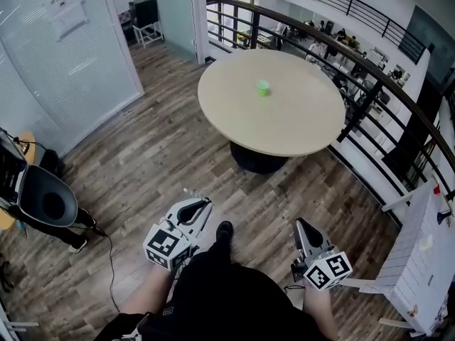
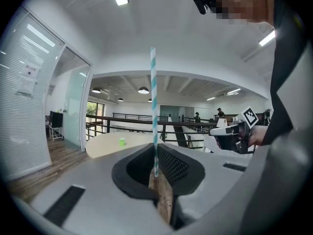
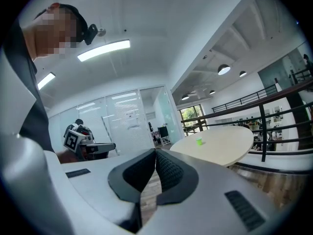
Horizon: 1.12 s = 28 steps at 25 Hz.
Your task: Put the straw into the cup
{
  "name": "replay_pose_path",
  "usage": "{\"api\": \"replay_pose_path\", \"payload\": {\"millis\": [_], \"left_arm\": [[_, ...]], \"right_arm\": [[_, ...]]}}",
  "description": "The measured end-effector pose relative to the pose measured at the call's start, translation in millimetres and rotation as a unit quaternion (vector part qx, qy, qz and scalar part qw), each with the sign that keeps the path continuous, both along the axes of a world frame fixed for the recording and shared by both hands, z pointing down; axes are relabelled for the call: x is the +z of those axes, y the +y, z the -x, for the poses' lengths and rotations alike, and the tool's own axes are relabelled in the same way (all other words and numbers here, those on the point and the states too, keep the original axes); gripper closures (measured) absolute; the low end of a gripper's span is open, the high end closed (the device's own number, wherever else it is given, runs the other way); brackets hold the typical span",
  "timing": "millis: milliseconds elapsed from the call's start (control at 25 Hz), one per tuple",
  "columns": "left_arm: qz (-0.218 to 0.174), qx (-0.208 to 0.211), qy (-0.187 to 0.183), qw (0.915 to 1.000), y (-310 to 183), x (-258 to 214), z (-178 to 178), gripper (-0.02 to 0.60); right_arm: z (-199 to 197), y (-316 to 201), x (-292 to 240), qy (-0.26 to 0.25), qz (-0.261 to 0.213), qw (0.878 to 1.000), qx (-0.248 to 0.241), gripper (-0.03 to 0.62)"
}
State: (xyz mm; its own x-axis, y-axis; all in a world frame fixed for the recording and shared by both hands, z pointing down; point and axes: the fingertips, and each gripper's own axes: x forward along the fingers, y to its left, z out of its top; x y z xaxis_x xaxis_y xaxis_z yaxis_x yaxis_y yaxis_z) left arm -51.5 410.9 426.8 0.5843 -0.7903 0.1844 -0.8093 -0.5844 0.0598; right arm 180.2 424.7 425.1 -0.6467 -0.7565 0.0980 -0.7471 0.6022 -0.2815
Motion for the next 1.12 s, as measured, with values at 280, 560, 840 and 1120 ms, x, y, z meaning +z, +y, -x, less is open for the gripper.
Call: {"api": "replay_pose_path", "payload": {"millis": [280,560,840,1120], "left_arm": [[0.0,0.005,0.007,1.0,-65,5,2,0.553],[-0.009,0.016,0.012,0.9998,-152,-3,14,0.553],[-0.019,0.025,0.019,0.9993,-231,-11,46,0.553],[-0.021,0.03,0.02,0.9991,-286,-8,76,0.553]], "right_arm": [[0,-60,5,0.007,0.007,1.0,0.01,0.572],[17,-145,-1,0.008,0.007,1.0,0.016,0.571],[59,-231,-14,0.014,0.001,1.0,0.011,0.571],[93,-288,-9,0.009,0.001,1.0,0.012,0.571]]}}
